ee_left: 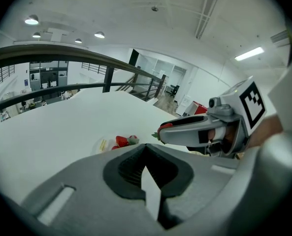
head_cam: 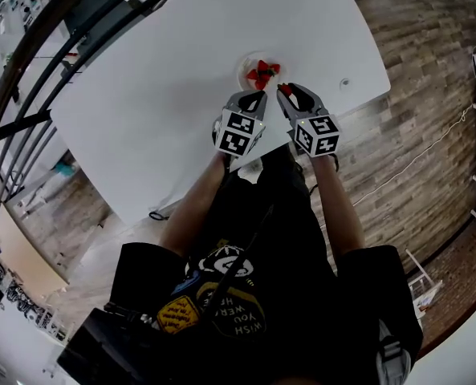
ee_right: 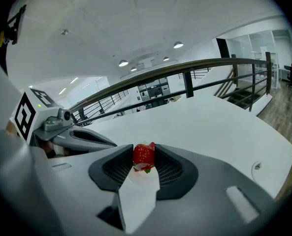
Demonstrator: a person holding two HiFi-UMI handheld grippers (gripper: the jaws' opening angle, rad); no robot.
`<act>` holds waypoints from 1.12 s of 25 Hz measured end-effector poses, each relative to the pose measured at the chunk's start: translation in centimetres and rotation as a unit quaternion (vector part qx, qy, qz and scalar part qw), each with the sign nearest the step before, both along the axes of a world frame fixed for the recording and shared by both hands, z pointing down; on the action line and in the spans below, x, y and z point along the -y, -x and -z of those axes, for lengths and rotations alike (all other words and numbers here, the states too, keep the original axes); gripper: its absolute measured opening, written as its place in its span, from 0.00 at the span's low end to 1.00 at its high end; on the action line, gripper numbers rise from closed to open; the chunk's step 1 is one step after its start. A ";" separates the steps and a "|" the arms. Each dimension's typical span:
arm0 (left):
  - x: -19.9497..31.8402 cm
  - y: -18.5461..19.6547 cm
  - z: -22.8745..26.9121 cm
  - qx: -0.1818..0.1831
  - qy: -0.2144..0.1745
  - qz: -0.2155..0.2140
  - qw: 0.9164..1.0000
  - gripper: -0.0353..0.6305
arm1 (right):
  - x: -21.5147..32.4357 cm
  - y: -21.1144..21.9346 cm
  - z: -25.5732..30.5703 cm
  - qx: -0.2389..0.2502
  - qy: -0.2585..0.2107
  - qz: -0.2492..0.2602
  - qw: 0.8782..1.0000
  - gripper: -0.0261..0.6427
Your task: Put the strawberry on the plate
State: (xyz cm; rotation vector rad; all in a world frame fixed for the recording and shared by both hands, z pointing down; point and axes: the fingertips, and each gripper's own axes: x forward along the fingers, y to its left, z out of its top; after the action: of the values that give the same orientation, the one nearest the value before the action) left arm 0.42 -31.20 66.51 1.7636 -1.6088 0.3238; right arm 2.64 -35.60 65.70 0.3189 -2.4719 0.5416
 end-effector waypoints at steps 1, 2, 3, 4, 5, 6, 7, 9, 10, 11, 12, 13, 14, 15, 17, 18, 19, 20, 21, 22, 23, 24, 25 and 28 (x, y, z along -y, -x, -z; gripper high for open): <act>0.0 0.1 -0.1 -0.001 0.001 0.002 1.000 0.06 | 0.0 0.2 -0.3 -0.003 0.000 0.003 1.000 0.25; 0.0 0.3 -0.2 0.000 0.002 0.004 1.000 0.06 | 0.0 0.3 -0.6 -0.005 0.000 0.006 1.000 0.25; 0.0 0.4 -0.3 0.000 0.004 0.005 1.000 0.06 | 0.0 0.5 -0.9 -0.009 -0.001 0.009 1.000 0.25; 0.0 0.5 -0.5 0.001 0.005 0.006 1.000 0.06 | 0.0 0.6 -1.3 -0.012 -0.002 0.012 1.000 0.25; 0.0 0.6 -0.8 0.001 0.006 0.007 1.000 0.06 | 0.0 0.7 -1.7 -0.017 -0.002 0.015 1.000 0.25; 0.0 0.7 -1.1 0.000 0.007 0.008 1.000 0.06 | 0.0 0.8 -2.2 -0.021 -0.001 0.019 1.000 0.25; 0.0 0.9 -1.4 -0.002 0.008 0.010 1.000 0.06 | -0.1 0.9 -2.7 -0.025 0.002 0.023 0.999 0.25; -0.1 1.4 -1.5 -0.005 0.009 0.017 1.000 0.06 | -0.3 1.2 -3.4 -0.030 0.009 0.032 0.999 0.25; -0.1 1.7 -1.5 -0.006 0.010 0.021 1.000 0.06 | -0.5 1.4 -3.8 -0.034 0.009 0.037 0.999 0.25; -0.1 1.9 -1.7 -0.006 0.010 0.024 1.000 0.06 | -0.6 1.4 -4.2 -0.039 0.008 0.043 0.998 0.25; -0.1 2.0 -1.8 -0.006 0.012 0.026 1.000 0.06 | -0.6 1.4 -4.6 -0.044 0.007 0.047 0.998 0.25; -0.1 2.1 -2.0 -0.005 0.013 0.028 1.000 0.06 | -0.6 1.4 -4.8 -0.048 0.007 0.050 0.998 0.25; -0.1 2.2 -2.1 -0.005 0.015 0.029 0.999 0.06 | -0.6 1.4 -5.0 -0.050 0.006 0.051 0.997 0.25; -0.1 2.3 -2.2 -0.005 0.017 0.030 0.999 0.06 | -0.5 1.5 -5.2 -0.053 0.005 0.053 0.997 0.25; 0.1 2.4 -2.4 -0.008 0.019 0.031 0.999 0.06 | -0.3 1.7 -5.5 -0.059 0.002 0.057 0.997 0.25; 0.1 2.4 -2.5 -0.010 0.020 0.031 0.999 0.06 | -0.3 1.7 -5.7 -0.063 0.001 0.060 0.996 0.25; 0.2 2.3 -2.6 -0.014 0.020 0.032 0.999 0.06 | -0.2 1.8 -5.9 -0.067 0.000 0.063 0.996 0.25; 0.2 2.3 -2.7 -0.018 0.021 0.033 0.999 0.06 | -0.2 1.9 -6.1 -0.071 0.000 0.067 0.995 0.25; 0.2 2.3 -2.8 -0.021 0.021 0.035 0.999 0.06 | -0.2 1.9 -6.3 -0.075 0.000 0.070 0.995 0.25; 0.3 2.4 -2.8 -0.022 0.021 0.036 0.999 0.06 | -0.2 2.0 -6.5 -0.079 0.000 0.074 0.994 0.25; 0.4 2.4 -2.8 -0.022 0.021 0.036 0.999 0.06 | -0.3 2.0 -6.7 -0.083 -0.001 0.078 0.993 0.25; 0.5 2.5 -2.8 -0.022 0.021 0.037 0.999 0.06 | -0.3 1.9 -6.9 -0.087 -0.003 0.083 0.993 0.25; 0.5 2.5 -2.9 -0.023 0.022 0.037 0.999 0.06 | -0.4 1.9 -7.2 -0.091 -0.004 0.087 0.992 0.25; 0.6 2.7 -3.3 -0.028 0.024 0.041 0.998 0.06 | -0.4 1.9 -7.9 -0.102 -0.007 0.095 0.990 0.25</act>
State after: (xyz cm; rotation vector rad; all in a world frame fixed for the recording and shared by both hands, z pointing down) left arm -2.30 -31.75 69.82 1.6520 -1.6150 0.2705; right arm 0.78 -35.19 73.64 0.1335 -2.2784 0.3911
